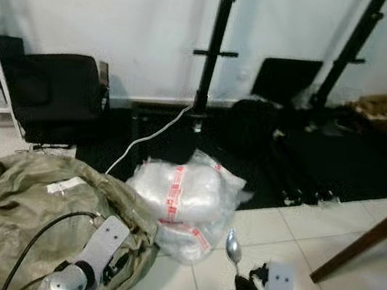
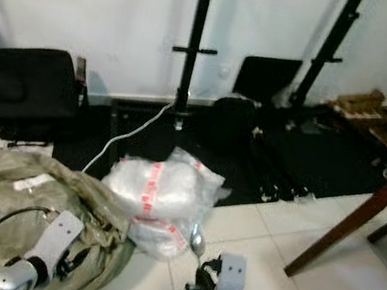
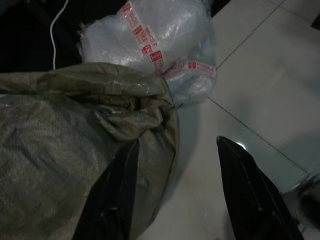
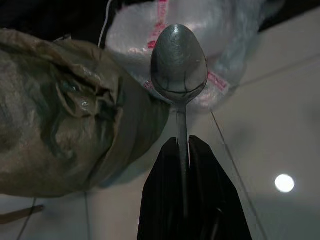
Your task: Setting the table
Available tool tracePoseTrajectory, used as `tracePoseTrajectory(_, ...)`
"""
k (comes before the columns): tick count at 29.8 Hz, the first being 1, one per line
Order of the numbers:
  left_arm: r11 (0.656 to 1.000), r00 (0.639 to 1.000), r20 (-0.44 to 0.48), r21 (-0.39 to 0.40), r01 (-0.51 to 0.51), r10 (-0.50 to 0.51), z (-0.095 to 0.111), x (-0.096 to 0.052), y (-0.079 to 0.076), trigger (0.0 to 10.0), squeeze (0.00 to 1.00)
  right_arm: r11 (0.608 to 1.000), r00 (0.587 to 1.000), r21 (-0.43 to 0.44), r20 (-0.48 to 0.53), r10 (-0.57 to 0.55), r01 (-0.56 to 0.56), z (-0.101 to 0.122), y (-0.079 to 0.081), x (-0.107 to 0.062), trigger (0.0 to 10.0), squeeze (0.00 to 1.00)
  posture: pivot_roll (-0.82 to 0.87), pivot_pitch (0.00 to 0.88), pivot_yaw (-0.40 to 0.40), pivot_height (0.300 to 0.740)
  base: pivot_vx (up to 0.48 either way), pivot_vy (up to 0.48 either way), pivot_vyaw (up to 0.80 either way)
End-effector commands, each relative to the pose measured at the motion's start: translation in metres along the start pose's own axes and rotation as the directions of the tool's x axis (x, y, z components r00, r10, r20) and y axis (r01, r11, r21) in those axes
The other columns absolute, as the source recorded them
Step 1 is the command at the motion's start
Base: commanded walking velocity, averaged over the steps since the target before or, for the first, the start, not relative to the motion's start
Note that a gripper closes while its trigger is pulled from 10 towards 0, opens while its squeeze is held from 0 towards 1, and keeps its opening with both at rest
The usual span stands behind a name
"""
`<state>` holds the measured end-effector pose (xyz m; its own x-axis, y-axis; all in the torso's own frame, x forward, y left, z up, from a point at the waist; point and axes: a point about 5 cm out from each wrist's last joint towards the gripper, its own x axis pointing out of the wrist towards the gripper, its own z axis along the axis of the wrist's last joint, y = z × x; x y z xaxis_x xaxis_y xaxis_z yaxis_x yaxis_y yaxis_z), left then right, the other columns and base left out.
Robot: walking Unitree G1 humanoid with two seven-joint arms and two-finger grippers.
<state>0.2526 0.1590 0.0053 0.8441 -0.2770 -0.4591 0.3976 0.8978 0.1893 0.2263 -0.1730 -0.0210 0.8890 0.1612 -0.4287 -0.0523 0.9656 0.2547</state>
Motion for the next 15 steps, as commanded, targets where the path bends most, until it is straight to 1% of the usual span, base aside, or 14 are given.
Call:
tracePoseTrajectory(1,1.000,1.000,-0.002,-0.004,0.011,-0.011,-0.0010,0.0008,-0.0022,10.0,0.00,1.000,1.000,-0.003,0.000,-0.010,0.010,0.0010,-0.0033,-0.0003,10.0,0.00,-0.08,0.000,0.074,0.740,0.000,0.000,-0.76)
tracePoseTrajectory(15,1.000,1.000,0.009,-0.004,0.019,-0.019,0.0001,0.0018,-0.0027,10.0,0.00,1.000,1.000,-0.002,0.004,-0.012,0.012,0.0013,-0.0039,0.0002,10.0,0.00,-0.08,0.000,0.076,0.740,0.000,0.000,-0.77)
